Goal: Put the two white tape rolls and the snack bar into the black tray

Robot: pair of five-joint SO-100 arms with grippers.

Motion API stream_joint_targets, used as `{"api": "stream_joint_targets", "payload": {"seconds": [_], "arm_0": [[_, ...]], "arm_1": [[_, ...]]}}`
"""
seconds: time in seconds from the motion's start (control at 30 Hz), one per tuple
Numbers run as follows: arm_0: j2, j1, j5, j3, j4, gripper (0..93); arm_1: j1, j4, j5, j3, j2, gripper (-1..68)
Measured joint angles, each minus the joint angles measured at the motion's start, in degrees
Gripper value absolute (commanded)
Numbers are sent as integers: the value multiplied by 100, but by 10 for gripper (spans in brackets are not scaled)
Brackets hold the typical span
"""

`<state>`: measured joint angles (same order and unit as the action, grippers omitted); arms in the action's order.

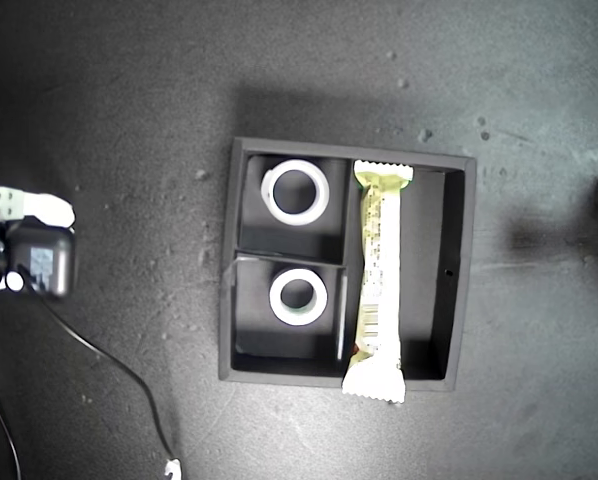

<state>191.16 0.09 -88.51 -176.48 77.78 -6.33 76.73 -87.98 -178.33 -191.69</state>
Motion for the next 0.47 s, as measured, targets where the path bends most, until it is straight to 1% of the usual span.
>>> {"api": "stream_joint_targets", "payload": {"seconds": [0.1, 0.13, 0.3, 0.47], "arm_0": [[0, 0, 932, 0, 0, 2], [0, 0, 1107, 0, 0, 2], [0, 0, 1266, 0, 0, 2], [0, 0, 1266, 0, 0, 2]], "arm_1": [[0, 0, 0, 0, 0, 97], [0, 0, 0, 0, 0, 97], [0, 0, 0, 0, 0, 97], [0, 0, 0, 0, 0, 97]]}}
